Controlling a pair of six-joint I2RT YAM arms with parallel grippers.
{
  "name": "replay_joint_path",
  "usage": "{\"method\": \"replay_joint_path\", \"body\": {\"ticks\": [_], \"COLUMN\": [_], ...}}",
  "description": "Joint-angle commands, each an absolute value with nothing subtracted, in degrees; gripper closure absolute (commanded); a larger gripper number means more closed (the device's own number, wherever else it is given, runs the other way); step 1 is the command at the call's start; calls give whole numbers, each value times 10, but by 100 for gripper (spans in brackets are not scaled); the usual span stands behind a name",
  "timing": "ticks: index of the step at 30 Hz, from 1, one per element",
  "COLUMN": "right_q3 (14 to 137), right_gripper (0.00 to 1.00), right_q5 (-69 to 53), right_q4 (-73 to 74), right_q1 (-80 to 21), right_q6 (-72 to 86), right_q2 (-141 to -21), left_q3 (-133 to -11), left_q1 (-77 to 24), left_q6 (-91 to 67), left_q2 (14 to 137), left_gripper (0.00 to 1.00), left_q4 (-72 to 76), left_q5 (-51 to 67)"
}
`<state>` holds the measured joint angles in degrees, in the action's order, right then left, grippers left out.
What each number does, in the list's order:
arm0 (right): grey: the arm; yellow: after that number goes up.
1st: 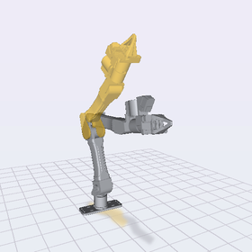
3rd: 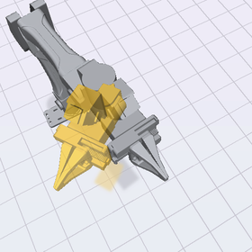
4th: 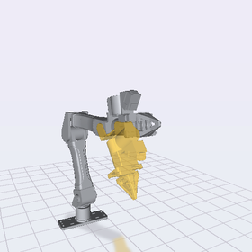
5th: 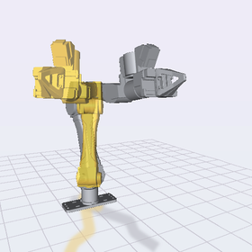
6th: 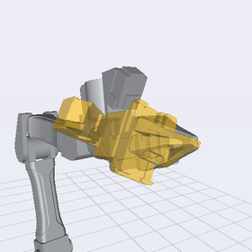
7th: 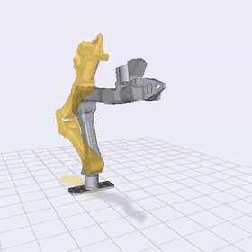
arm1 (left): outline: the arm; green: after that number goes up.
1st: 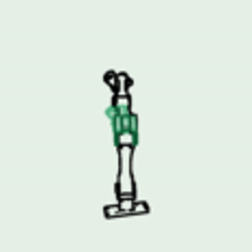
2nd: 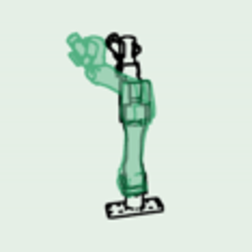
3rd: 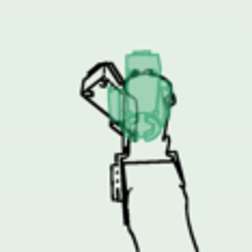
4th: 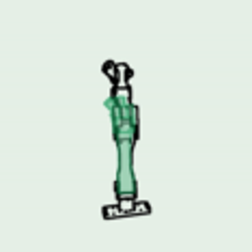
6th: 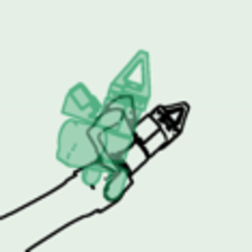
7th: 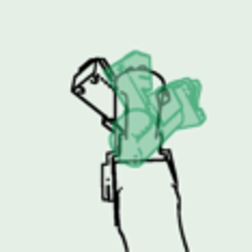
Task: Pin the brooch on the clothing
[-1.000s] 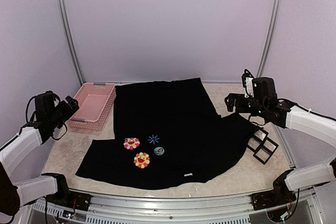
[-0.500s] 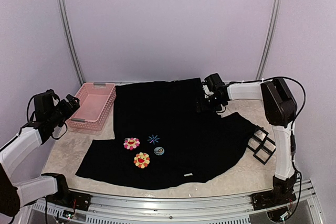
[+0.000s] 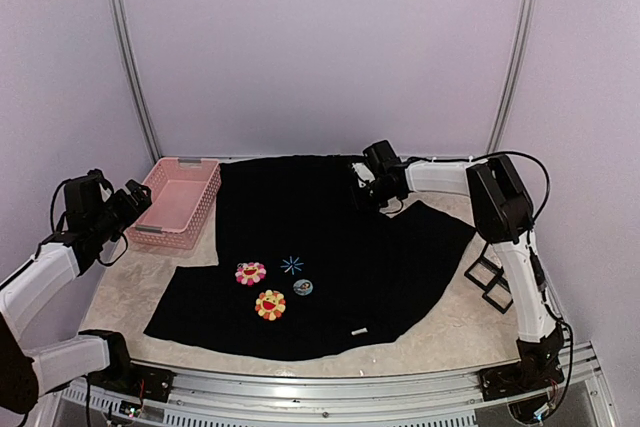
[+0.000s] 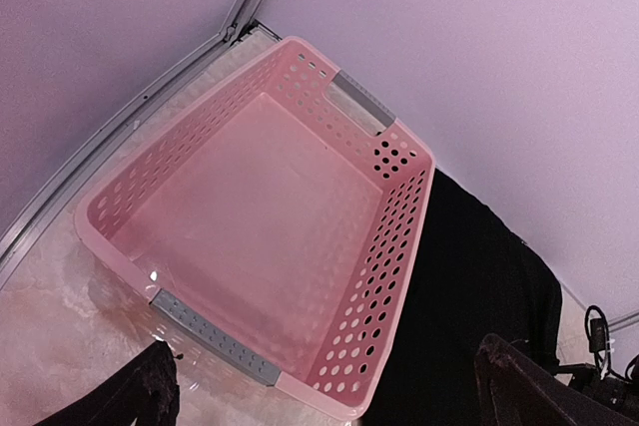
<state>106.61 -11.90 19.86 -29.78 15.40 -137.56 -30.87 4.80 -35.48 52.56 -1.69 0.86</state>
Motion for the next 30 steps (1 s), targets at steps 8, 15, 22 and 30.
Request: {"method": "replay_joint_path", "body": {"ticks": [8,15,22,30], "right_q3": [1035,947,824,741], "right_gripper": [99,100,100,97], "right_q5": [-200,-211,-244,-222], "right_q4": [216,185,134,127], "right_q1": [-361,-363,-365,-364], "right_q6": [98,108,128,139], "right_q2": [-1354,-1298,-1209,-1134], "left_q3": [-316,-314,-312,-310], "left_q1": [50,50,50,50], "left_q6": [-339,-338,-339,-338], "left_q2": [513,506,504,496], "left_gripper": [1,1,1,1], "left_q4": [-4,-4,-4,-4], "left_q5": [2,1,4,4]}}
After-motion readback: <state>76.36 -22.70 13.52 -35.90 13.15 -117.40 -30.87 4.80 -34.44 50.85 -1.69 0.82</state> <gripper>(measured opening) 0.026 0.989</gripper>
